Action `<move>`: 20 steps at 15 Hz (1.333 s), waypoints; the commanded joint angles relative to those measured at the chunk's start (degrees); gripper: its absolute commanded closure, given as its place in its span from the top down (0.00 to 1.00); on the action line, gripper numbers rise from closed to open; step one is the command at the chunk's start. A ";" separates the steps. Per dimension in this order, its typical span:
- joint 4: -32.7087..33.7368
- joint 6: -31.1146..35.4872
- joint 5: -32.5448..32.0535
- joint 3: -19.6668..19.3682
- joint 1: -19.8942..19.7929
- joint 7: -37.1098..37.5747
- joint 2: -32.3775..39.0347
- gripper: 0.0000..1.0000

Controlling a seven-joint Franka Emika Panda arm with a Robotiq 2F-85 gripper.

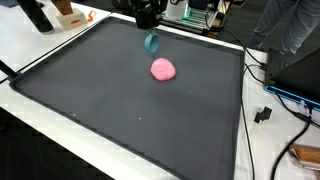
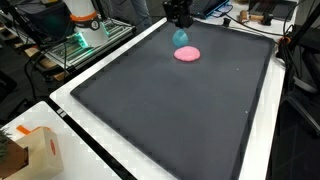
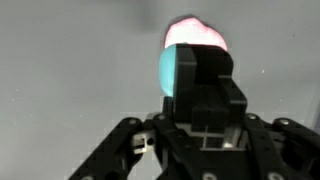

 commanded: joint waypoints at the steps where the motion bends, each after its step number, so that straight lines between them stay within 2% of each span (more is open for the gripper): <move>1: 0.84 -8.08 0.71 0.12 0.98 -1.04 -2.82 0.25; 2: 0.57 -3.87 -0.15 0.03 0.60 0.11 -0.96 0.50; 4: 1.20 -6.53 -0.10 0.16 0.87 0.05 -1.73 0.50; 9: 1.26 -6.77 -0.09 0.17 0.94 -0.03 -1.92 0.50; 10: 1.26 -6.77 -0.09 0.17 0.94 -0.04 -1.91 0.25; 14: 0.88 -5.17 -13.57 3.60 1.04 13.29 -2.39 0.25; 20: 2.90 -7.68 -36.07 10.11 2.02 37.08 -0.99 0.25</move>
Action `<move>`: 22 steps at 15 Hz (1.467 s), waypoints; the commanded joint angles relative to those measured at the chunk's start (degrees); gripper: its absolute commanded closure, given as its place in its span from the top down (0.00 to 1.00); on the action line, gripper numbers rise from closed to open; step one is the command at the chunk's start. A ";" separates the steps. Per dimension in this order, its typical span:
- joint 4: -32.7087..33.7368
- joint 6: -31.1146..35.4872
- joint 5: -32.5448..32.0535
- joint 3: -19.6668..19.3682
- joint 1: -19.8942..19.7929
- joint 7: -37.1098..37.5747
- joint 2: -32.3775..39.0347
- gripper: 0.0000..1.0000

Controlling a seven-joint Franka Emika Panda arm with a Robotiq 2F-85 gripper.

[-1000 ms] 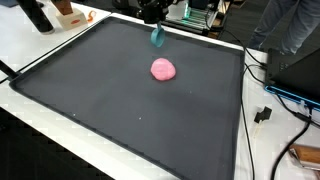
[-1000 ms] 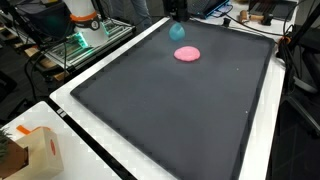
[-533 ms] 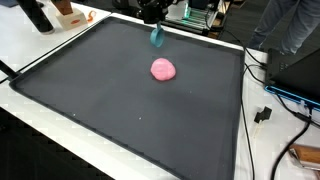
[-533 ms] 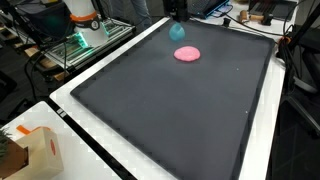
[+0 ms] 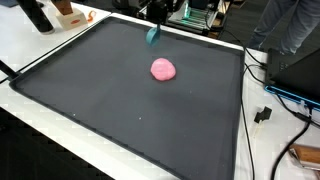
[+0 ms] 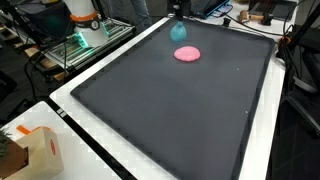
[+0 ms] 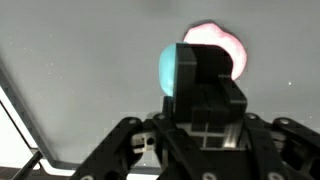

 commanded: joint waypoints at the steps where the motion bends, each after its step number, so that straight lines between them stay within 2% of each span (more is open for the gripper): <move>1: 2.16 -2.77 -12.75 3.24 0.90 14.13 1.49 0.25; 4: 4.66 -7.27 -22.18 5.04 2.30 25.55 4.07 0.25; 9: 10.26 -17.78 -30.92 4.66 6.43 38.03 10.71 0.25; 16: 18.99 -29.98 -30.90 2.23 10.52 44.72 20.72 0.25; 22: 23.80 -35.02 -31.32 -0.03 13.21 49.30 26.71 0.25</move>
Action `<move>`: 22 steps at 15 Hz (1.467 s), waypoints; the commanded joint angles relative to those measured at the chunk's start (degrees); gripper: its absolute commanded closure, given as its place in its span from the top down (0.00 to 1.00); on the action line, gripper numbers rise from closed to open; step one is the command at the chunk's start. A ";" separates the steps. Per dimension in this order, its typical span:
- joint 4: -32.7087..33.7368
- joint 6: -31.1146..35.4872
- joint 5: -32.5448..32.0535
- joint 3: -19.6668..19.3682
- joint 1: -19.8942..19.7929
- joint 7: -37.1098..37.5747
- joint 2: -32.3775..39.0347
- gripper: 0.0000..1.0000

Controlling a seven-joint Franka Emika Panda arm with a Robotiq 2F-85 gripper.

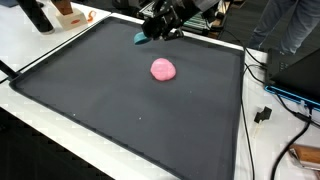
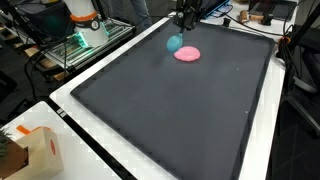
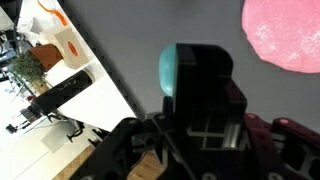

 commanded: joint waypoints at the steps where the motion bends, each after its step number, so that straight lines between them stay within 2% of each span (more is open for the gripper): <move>1: 3.35 -3.33 -1.42 -1.99 2.69 3.83 3.83 0.25; 13: 7.57 -7.09 -2.48 -4.89 5.23 10.53 10.09 0.25; 22: 8.84 -7.72 -1.96 -5.57 4.98 10.59 11.96 0.25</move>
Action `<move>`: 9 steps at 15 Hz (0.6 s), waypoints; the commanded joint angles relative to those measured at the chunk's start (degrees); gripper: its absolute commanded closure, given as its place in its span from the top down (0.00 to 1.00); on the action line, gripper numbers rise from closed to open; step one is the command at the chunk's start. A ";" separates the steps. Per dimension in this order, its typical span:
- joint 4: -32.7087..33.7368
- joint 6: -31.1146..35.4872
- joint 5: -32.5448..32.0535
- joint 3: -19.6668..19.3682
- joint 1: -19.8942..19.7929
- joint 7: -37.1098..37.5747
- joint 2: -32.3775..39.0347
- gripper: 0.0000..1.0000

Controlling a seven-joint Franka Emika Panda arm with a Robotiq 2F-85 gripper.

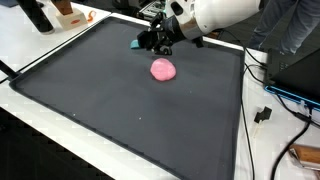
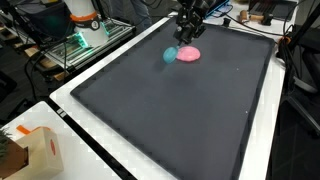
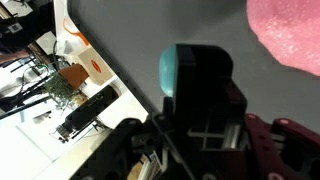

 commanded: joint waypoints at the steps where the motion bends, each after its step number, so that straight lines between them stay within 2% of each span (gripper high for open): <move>1: 0.64 -0.27 -0.66 -0.51 0.36 -0.25 0.54 0.25; 9: 0.13 2.21 0.72 -0.38 -1.45 -3.73 -0.84 0.25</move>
